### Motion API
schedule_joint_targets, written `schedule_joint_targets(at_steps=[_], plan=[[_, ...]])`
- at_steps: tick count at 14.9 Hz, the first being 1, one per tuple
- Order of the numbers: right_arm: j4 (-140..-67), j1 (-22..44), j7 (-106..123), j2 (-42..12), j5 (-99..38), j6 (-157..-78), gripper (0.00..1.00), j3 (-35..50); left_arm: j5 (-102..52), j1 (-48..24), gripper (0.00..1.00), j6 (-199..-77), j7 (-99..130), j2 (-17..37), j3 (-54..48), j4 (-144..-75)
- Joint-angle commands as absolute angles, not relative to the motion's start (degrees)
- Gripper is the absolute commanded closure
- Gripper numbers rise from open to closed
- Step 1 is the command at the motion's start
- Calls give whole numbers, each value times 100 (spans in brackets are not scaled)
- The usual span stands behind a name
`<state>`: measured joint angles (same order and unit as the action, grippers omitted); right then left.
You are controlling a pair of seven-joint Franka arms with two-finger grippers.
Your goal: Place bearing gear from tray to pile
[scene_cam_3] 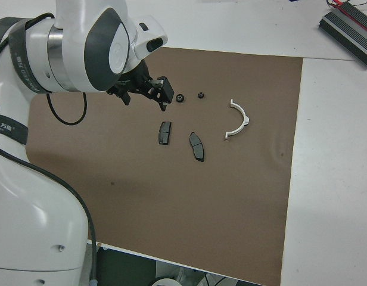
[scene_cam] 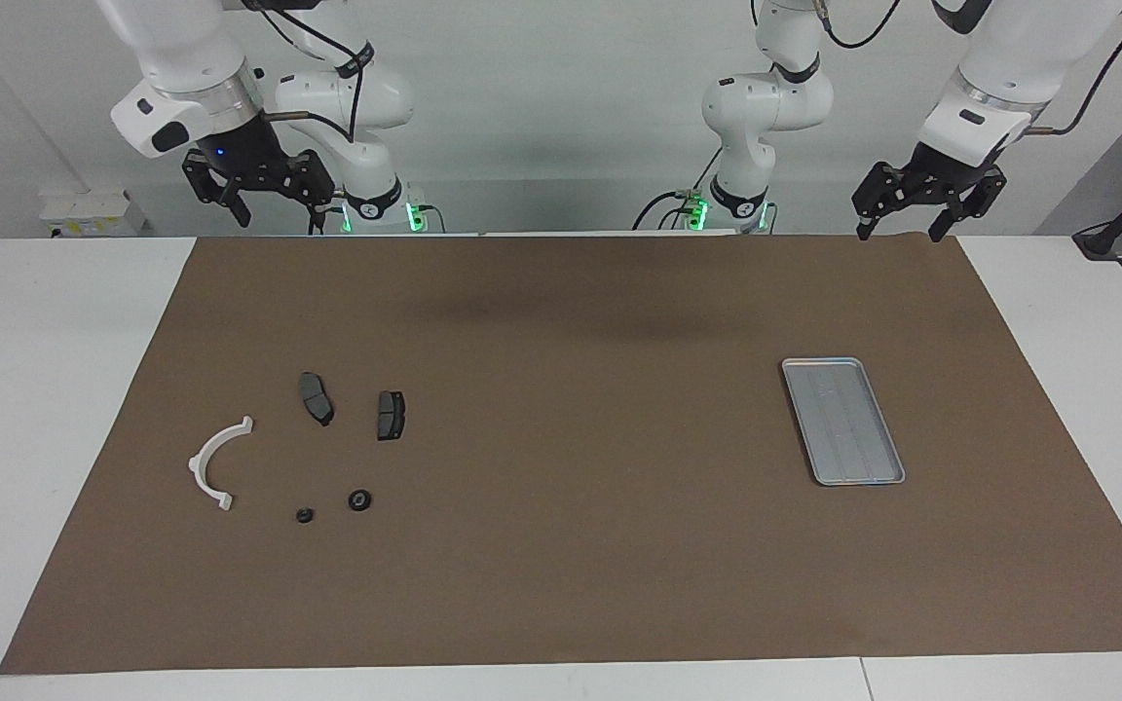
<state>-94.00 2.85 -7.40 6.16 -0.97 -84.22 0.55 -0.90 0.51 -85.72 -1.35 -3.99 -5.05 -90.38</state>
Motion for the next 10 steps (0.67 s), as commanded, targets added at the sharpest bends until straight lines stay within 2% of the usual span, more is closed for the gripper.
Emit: schedule_joint_targets(at_steps=[1,10], plan=[[-9501,88,-721,615,-80,-8805,0,158,-167,18,0,-8631,-167,-615,-457,-9290],[-9501,-9,-721,545,35,-8877,0,264,-167,18,0,-8631,-167,-615,-457,-9290]])
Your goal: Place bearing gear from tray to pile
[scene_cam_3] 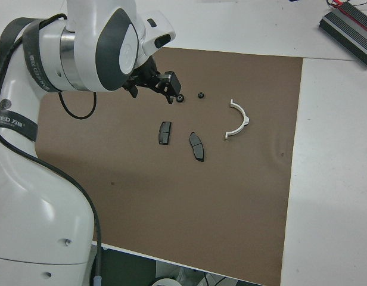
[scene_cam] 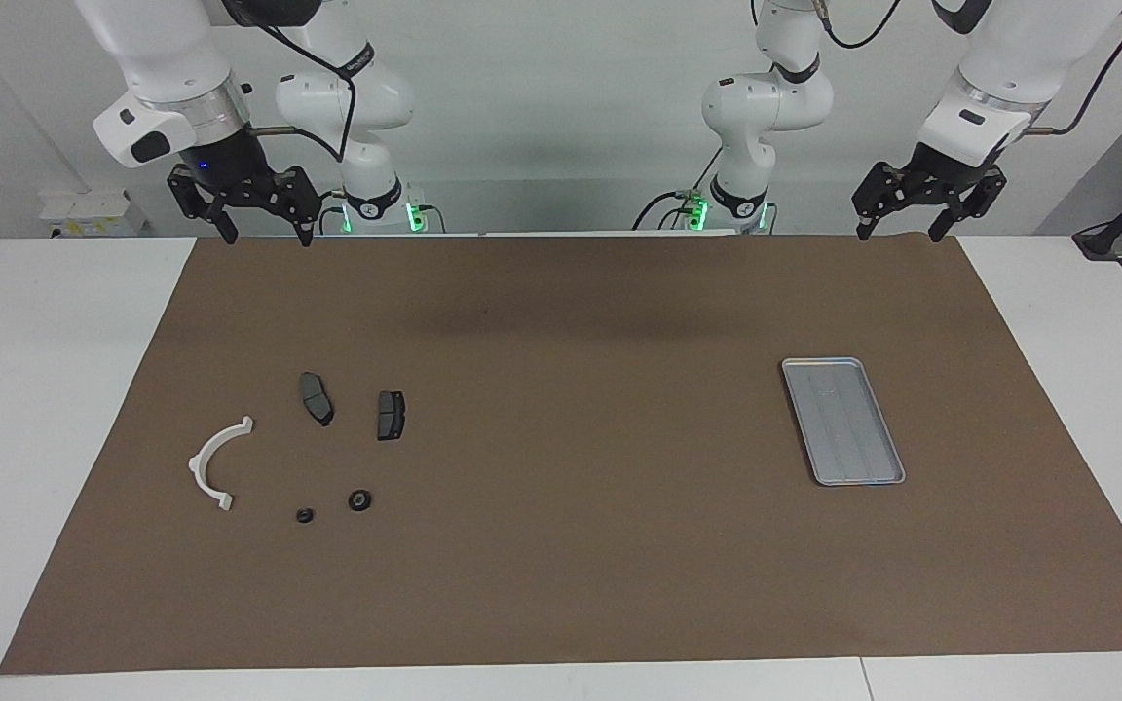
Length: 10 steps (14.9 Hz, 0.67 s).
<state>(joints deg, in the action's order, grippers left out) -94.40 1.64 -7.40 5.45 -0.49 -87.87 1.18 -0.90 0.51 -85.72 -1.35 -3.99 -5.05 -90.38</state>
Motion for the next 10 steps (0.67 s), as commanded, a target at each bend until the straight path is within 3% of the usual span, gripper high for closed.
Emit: schedule_joint_targets(at_steps=[1,10], plan=[[-9492,-9,-721,545,61,-8886,0,264,-167,18,0,-8631,-167,-615,-457,-9290],[-9448,-70,-721,571,220,-8746,0,378,-167,18,0,-8631,-167,-615,-457,-9290]])
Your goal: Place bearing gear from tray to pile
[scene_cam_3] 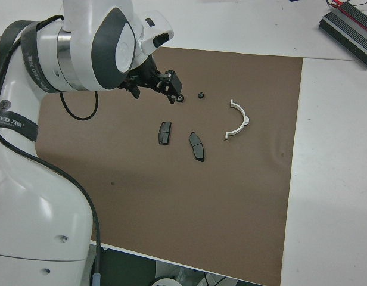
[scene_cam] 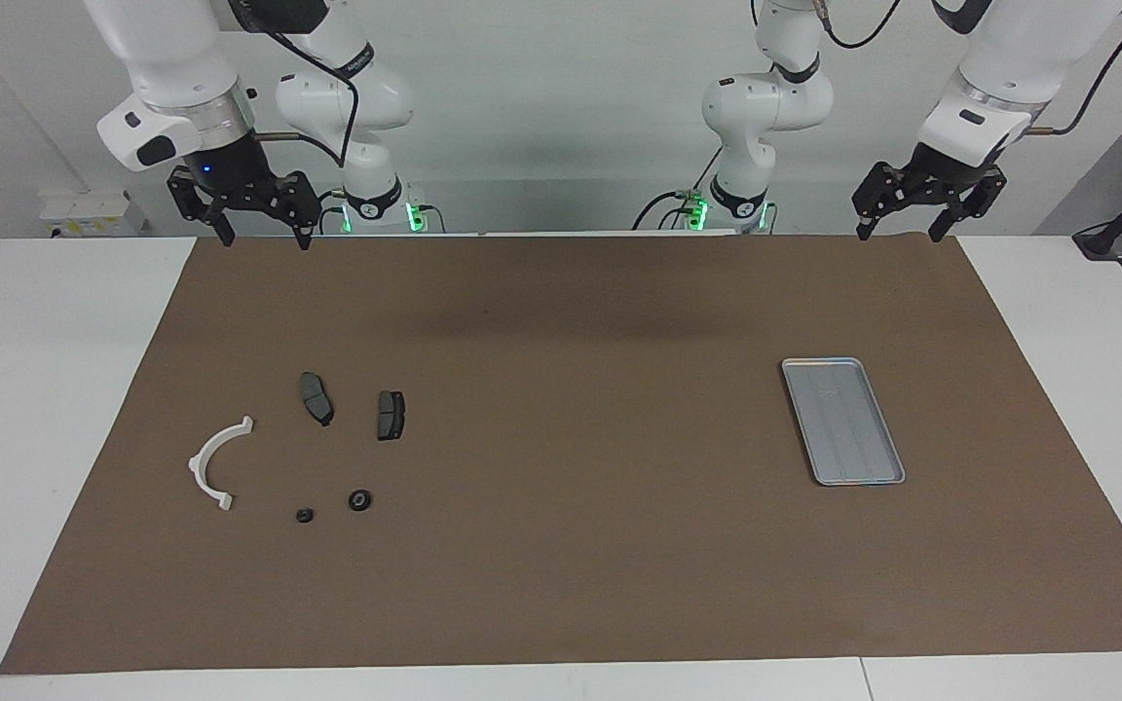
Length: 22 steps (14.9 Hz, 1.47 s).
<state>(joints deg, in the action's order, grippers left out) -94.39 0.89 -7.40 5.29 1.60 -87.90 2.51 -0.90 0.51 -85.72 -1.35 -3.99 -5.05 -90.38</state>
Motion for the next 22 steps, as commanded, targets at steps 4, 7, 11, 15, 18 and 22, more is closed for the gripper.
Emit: schedule_joint_targets(at_steps=[4,7,11,15,18,22], plan=[[-9448,-123,-729,562,202,-8754,0,492,-167,18,0,-8631,-167,-615,-457,-9290],[-9448,-123,-721,571,176,-8754,0,492,-167,18,0,-8631,-158,-615,-457,-9290],[-9448,-97,-729,580,123,-8719,0,492,-167,18,0,-8631,-158,-615,-457,-9290],[-9448,-97,-756,589,114,-8727,0,483,-167,18,0,-8631,-167,-615,-457,-9290],[-9448,-97,-800,580,88,-8754,0,483,-167,18,0,-8631,-167,-615,-457,-9290],[-9448,-123,-800,580,9,-8745,0,483,-167,18,0,-8631,-158,-615,-457,-9290]])
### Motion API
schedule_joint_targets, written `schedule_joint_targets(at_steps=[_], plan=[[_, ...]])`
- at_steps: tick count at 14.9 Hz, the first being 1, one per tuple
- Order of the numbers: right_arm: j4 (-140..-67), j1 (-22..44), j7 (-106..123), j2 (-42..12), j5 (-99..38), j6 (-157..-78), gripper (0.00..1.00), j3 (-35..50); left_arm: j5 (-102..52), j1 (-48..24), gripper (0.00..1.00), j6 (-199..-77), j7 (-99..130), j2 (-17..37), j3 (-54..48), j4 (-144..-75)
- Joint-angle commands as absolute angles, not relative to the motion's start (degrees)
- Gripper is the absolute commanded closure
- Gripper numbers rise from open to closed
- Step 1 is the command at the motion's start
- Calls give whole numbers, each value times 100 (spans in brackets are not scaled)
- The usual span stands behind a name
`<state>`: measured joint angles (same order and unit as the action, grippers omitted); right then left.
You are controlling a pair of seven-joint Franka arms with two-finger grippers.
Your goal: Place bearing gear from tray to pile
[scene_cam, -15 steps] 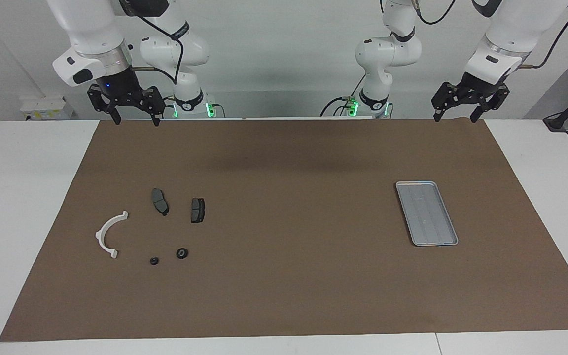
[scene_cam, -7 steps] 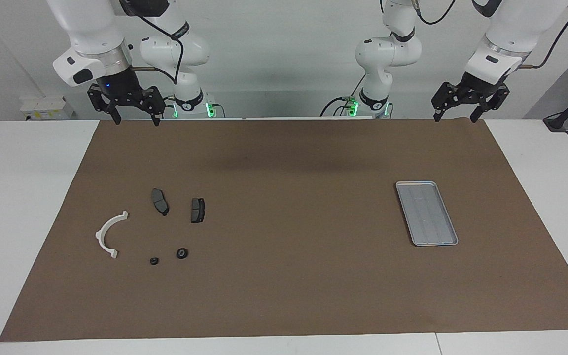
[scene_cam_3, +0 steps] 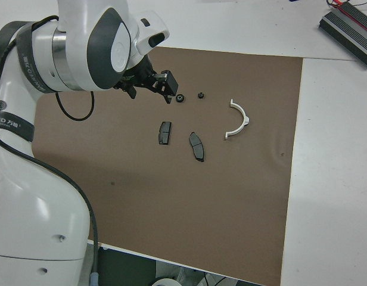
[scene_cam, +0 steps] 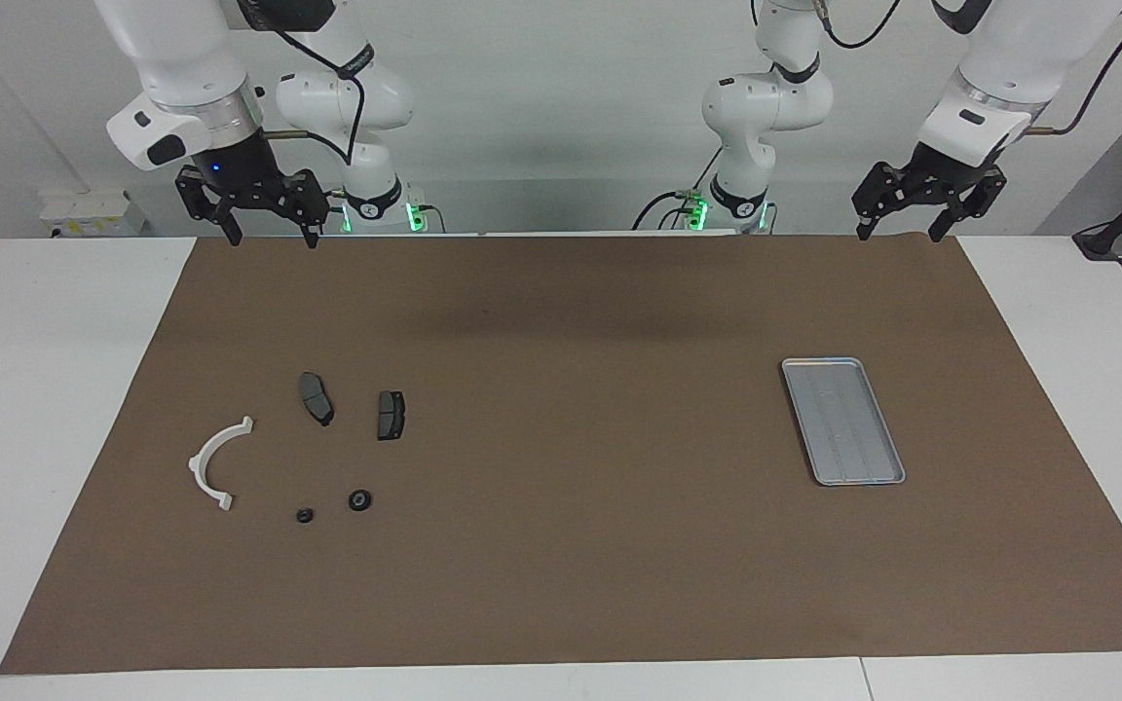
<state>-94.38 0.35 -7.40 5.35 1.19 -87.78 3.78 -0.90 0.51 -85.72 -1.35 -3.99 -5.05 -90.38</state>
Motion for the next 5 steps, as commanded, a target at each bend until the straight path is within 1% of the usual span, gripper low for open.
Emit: schedule_joint_targets(at_steps=[1,5], plan=[[-9440,-123,-800,580,9,-8745,0,483,-167,18,0,-8631,-167,-615,-457,-9290],[-9448,-114,-800,589,9,-8745,0,483,-167,18,0,-8631,-167,-615,-457,-9290]])
